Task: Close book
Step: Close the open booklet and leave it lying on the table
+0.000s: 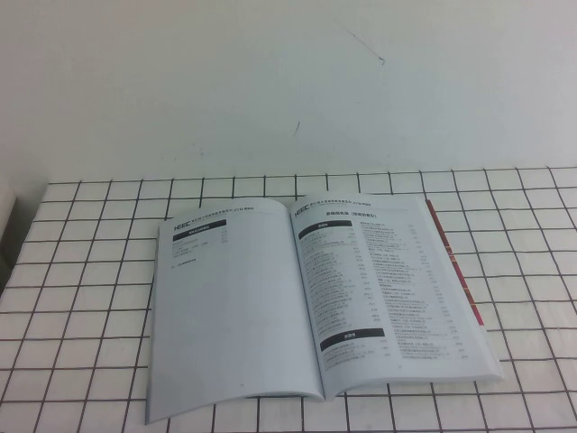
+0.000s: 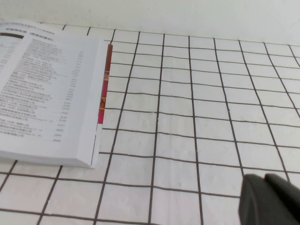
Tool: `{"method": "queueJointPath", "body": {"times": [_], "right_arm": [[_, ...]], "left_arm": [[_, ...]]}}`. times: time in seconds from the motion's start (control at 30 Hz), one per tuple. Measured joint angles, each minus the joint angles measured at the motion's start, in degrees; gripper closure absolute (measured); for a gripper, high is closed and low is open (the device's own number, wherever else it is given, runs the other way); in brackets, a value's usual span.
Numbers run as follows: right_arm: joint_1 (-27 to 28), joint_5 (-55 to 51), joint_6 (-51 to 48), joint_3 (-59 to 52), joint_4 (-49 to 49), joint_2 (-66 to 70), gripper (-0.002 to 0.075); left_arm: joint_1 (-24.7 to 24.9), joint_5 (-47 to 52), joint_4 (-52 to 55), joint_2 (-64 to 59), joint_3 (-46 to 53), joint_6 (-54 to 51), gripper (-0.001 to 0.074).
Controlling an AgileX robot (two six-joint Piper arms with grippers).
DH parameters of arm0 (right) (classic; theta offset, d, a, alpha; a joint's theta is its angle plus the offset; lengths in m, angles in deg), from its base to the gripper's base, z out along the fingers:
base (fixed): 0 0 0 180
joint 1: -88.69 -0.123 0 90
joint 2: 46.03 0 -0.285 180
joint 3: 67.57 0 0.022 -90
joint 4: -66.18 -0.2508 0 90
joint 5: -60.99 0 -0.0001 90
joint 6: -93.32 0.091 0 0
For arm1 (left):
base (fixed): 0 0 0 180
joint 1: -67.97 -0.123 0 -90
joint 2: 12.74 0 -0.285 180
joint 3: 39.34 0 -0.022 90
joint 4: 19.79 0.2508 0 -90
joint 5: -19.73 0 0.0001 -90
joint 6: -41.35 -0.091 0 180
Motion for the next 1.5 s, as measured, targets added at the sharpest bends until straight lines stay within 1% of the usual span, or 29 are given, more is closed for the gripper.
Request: {"method": "queueJointPath", "body": {"times": [0.87, 0.97, 1.1, 1.17, 1.23, 1.4, 1.5], "right_arm": [[0.0, 0.0, 0.0, 0.0, 0.0, 0.0, 0.0729], [0.0, 0.0, 0.0, 0.0, 0.0, 0.0, 0.0729], [0.0, 2.73, 0.0, -0.37, 0.1, 0.0, 0.0729], [0.0, 6.44, 0.0, -0.51, 0.4, 0.0, 0.0729], [0.0, 12.52, 0.0, -0.59, 0.4, 0.0, 0.0729], [0.0, 35.43, -0.55, -0.59, 0.4, 0.0, 0.0729], [0.0, 46.51, -0.65, -0.59, 0.4, 0.0, 0.0729]], "left_arm": [[0.0, 0.0, 0.0, 0.0, 0.0, 0.0, 0.0738], [0.0, -1.26, 0.2, 0.0, 0.0, 0.0, 0.0738], [0.0, -7.41, 0.4, 0.0, 0.39, 0.0, 0.0738], [0.0, -13.47, 0.43, 0.0, 0.39, -0.14, 0.0738], [0.0, -20.0, 0.57, 0.0, 0.39, -0.4, 0.0738], [0.0, -39.4, 0.62, 0.0, 0.39, -0.55, 0.0738], [0.0, -49.64, 0.7, 0.0, 0.39, -0.55, 0.0738]]}}
